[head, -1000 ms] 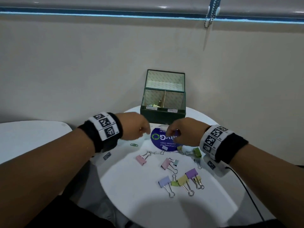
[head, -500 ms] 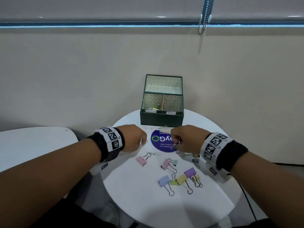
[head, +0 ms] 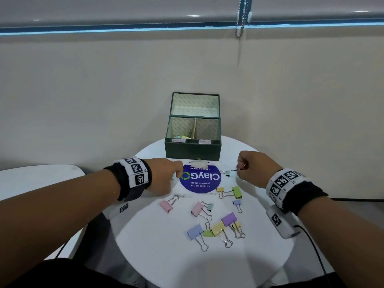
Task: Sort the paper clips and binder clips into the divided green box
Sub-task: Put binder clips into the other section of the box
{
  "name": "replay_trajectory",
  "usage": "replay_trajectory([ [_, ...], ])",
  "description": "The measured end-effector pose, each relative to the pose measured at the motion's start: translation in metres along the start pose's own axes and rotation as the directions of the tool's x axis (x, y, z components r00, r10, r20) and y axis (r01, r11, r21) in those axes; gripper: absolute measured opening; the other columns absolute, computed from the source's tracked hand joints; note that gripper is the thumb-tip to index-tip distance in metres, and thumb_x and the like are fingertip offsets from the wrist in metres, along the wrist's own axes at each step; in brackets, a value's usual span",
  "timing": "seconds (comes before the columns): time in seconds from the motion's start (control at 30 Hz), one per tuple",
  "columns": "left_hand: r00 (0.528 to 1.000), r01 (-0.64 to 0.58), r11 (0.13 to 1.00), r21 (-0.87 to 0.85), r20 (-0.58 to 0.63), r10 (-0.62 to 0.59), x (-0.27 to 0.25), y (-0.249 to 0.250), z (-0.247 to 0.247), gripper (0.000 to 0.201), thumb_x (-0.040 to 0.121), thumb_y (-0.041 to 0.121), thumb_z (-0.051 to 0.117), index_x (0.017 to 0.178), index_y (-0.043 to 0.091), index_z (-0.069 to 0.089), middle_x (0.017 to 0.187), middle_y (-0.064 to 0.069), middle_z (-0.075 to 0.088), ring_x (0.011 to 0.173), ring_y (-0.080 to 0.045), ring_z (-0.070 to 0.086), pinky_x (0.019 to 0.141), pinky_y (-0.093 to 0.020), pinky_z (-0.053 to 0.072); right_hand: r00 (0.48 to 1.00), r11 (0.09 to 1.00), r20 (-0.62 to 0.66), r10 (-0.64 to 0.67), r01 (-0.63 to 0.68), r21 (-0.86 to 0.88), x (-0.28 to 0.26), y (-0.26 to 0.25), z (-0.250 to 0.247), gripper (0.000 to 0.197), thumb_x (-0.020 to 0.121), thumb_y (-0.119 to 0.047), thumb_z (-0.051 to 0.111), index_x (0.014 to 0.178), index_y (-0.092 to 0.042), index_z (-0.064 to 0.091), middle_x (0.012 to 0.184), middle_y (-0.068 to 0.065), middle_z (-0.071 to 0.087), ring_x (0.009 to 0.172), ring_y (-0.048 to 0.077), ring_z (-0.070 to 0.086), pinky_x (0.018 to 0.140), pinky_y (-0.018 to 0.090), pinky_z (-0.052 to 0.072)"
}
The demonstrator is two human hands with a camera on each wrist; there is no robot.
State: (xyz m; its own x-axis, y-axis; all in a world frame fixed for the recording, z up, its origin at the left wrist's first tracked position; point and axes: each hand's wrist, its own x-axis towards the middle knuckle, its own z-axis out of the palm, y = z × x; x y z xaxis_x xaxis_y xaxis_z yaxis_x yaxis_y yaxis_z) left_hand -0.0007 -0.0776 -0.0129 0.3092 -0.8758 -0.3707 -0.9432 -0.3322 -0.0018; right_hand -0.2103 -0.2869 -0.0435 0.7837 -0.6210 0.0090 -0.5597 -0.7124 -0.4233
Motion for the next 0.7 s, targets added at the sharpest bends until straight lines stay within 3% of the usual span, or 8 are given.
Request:
replay_trajectory([
  [0.1, 0.975, -0.083, 0.98, -0.18, -0.22, 0.042, 0.01, 0.008, -0.032, 0.028, 0.085, 0.018, 0.058, 0.107, 0.035, 0.056, 0.082, 0.01, 0.062, 0.074, -0.01, 0.058, 0.069, -0.025, 0.051, 1.0, 0.999, 0.01, -0.007, 0.007, -0.038, 0.005, -0.005, 0.008, 0.012, 0.076, -0.016, 0.058, 0.071, -0.024, 0.05, 0.078, -0.008, 0.063, 0.078, 0.017, 0.06, 0.072, 0.033, 0.054],
  [0.2, 0.894, -0.133, 0.913, -0.385, -0.445, -0.057, 0.032, 0.019, -0.068, 0.02, 0.092, 0.016, 0.057, 0.099, 0.029, 0.07, 0.08, 0.019, 0.059, 0.066, 0.002, 0.053, 0.062, -0.016, 0.042, 1.0, 0.999, -0.011, -0.008, 0.008, -0.042, 0.008, -0.008, 0.014, 0.01, 0.075, -0.016, 0.054, 0.072, -0.024, 0.049, 0.073, -0.008, 0.062, 0.073, 0.019, 0.059, 0.069, 0.033, 0.054],
  [0.27, 0.847, -0.146, 0.872, -0.468, -0.514, -0.134, 0.049, 0.026, -0.083, 0.017, 0.093, 0.018, 0.057, 0.093, 0.022, 0.074, 0.078, 0.017, 0.063, 0.059, 0.001, 0.053, 0.057, -0.016, 0.041, 1.0, 1.0, -0.031, 0.007, -0.007, -0.023, 0.008, -0.007, 0.014, 0.01, 0.076, -0.018, 0.055, 0.072, -0.025, 0.049, 0.074, -0.009, 0.062, 0.073, 0.018, 0.059, 0.069, 0.033, 0.055],
  [0.37, 0.837, -0.141, 0.851, -0.505, -0.52, -0.17, 0.069, 0.031, -0.091, 0.019, 0.093, 0.019, 0.058, 0.095, 0.016, 0.077, 0.072, 0.013, 0.063, 0.057, -0.004, 0.054, 0.057, -0.02, 0.043, 0.999, 0.999, -0.043, 0.032, -0.032, -0.011, 0.008, -0.004, 0.014, 0.012, 0.08, -0.019, 0.056, 0.074, -0.028, 0.05, 0.077, -0.011, 0.063, 0.073, 0.014, 0.059, 0.07, 0.031, 0.054],
  [0.47, 0.876, -0.14, 0.83, -0.539, -0.459, -0.15, 0.076, 0.028, -0.087, 0.023, 0.094, 0.015, 0.057, 0.106, 0.024, 0.075, 0.077, 0.008, 0.068, 0.061, -0.006, 0.06, 0.059, -0.018, 0.05, 0.997, 0.999, -0.063, 0.032, -0.033, -0.011, 0.009, -0.002, 0.014, 0.013, 0.084, -0.023, 0.056, 0.077, -0.033, 0.052, 0.079, -0.015, 0.062, 0.075, 0.01, 0.06, 0.074, 0.031, 0.055],
  [0.53, 0.884, -0.153, 0.825, -0.544, -0.448, -0.131, 0.075, 0.024, -0.083, 0.025, 0.095, 0.017, 0.058, 0.112, 0.03, 0.071, 0.084, 0.006, 0.069, 0.067, -0.008, 0.063, 0.067, -0.024, 0.057, 0.998, 0.999, -0.054, 0.032, -0.032, 0.008, 0.009, -0.003, 0.012, 0.016, 0.09, -0.023, 0.052, 0.086, -0.038, 0.055, 0.084, -0.017, 0.061, 0.077, 0.008, 0.059, 0.074, 0.027, 0.051],
  [0.63, 0.882, -0.134, 0.903, -0.407, -0.464, -0.078, 0.058, 0.015, -0.078, 0.015, 0.093, 0.026, 0.064, 0.104, 0.033, 0.071, 0.091, 0.011, 0.067, 0.082, -0.009, 0.064, 0.079, -0.028, 0.054, 1.0, 0.999, -0.006, 0.006, -0.006, 0.044, 0.008, -0.008, 0.005, 0.031, 0.096, -0.014, 0.043, 0.105, -0.033, 0.065, 0.095, -0.008, 0.056, 0.083, 0.013, 0.057, 0.077, 0.026, 0.041],
  [0.7, 0.931, -0.115, 0.957, -0.265, -0.366, 0.01, 0.035, 0.012, -0.071, 0.009, 0.09, 0.032, 0.068, 0.098, 0.036, 0.069, 0.088, 0.015, 0.064, 0.085, -0.008, 0.062, 0.078, -0.026, 0.05, 1.0, 0.999, -0.012, -0.006, 0.006, 0.049, 0.008, -0.011, 0.003, 0.026, 0.095, -0.013, 0.041, 0.094, -0.025, 0.064, 0.093, -0.005, 0.058, 0.087, 0.019, 0.057, 0.075, 0.027, 0.041],
])
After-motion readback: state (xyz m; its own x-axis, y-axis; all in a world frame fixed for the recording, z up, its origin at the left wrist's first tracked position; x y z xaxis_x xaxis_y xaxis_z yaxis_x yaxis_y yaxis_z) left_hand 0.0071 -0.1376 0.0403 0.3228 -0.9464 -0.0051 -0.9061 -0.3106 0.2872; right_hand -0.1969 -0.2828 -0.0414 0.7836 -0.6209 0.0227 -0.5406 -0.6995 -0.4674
